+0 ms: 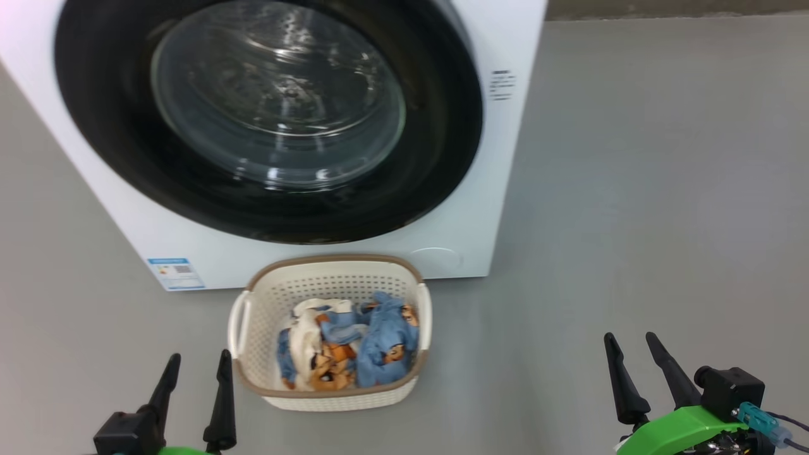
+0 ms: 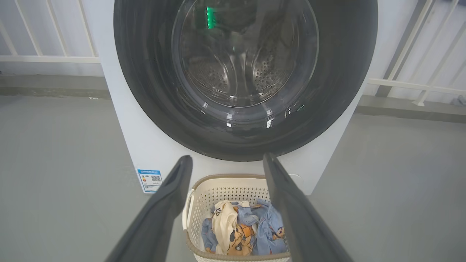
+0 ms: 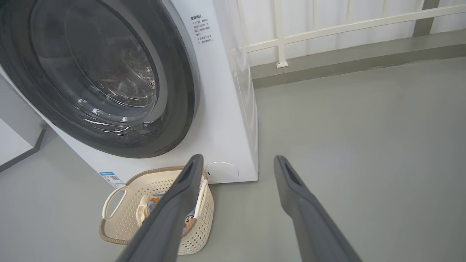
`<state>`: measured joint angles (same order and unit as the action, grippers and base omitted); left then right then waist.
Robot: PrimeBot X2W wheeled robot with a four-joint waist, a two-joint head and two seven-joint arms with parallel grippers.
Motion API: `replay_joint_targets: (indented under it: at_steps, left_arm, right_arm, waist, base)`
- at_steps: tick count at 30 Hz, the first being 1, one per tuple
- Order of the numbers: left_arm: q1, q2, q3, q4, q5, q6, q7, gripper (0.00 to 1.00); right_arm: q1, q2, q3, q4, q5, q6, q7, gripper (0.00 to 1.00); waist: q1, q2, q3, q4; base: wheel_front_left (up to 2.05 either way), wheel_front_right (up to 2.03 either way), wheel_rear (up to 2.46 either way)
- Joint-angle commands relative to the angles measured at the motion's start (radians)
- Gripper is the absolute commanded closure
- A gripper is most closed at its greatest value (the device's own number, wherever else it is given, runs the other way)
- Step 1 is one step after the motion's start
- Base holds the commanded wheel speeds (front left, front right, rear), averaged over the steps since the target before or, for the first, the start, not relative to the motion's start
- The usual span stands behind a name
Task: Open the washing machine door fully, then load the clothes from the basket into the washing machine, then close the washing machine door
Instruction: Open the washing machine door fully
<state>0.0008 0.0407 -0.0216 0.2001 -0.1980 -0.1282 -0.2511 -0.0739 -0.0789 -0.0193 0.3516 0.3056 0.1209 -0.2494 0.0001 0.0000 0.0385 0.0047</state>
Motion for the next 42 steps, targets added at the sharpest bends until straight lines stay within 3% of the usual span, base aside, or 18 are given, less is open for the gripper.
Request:
replay_joint_targets:
  at_steps: [1,10,24,26,27,29,42]
  left_arm:
    - [-0.038,0.012,0.031,-0.029,-0.012,-0.003,-0.011,0.00]
    - [-0.037,0.012,0.023,-0.031,-0.038,-0.003,-0.011,0.00]
    - [-0.038,0.010,0.009,-0.027,-0.046,-0.003,-0.011,0.00]
    - [-0.037,0.010,0.005,-0.028,-0.048,-0.003,-0.011,0.00]
    - [-0.037,0.010,0.005,-0.028,-0.048,-0.003,-0.011,0.00]
    - [-0.035,0.010,0.001,-0.030,-0.050,-0.003,-0.011,0.00]
    - [-0.053,0.010,-0.039,-0.029,-0.090,-0.003,-0.011,0.00]
  right_arm:
    - [-0.038,-0.005,0.024,-0.026,-0.012,0.010,-0.012,0.00]
    - [-0.041,-0.008,0.029,-0.024,-0.010,0.010,-0.012,0.00]
    - [-0.049,-0.005,0.025,-0.022,0.011,0.010,-0.012,0.00]
    - [-0.055,-0.003,0.032,-0.020,0.026,0.010,-0.012,0.52]
    - [-0.055,-0.003,0.032,-0.020,0.026,0.010,-0.012,0.52]
    - [-0.065,-0.001,0.038,-0.019,0.056,0.010,-0.012,1.00]
    - [-0.244,-0.023,0.101,0.019,0.387,0.010,-0.012,1.00]
  waist:
    - [0.0000,0.0000,0.000,0.000]
    - [0.0000,0.0000,0.007,0.002]
    - [-0.0001,0.0000,0.014,0.019]
    - [-0.0001,0.0000,0.016,0.023]
    - [-0.0001,0.0000,0.016,0.023]
    - [-0.0001,0.0000,0.018,0.026]
    - [-0.0001,0.0000,0.046,0.052]
  base:
    - [1.04,1.04,-2.07]
    - [0.64,0.64,-1.29]
    - [0.04,0.04,-0.07]
    - [0.00,0.00,0.00]
    - [0.00,0.00,0.00]
    - [0.00,0.00,0.00]
    - [0.00,0.00,0.00]
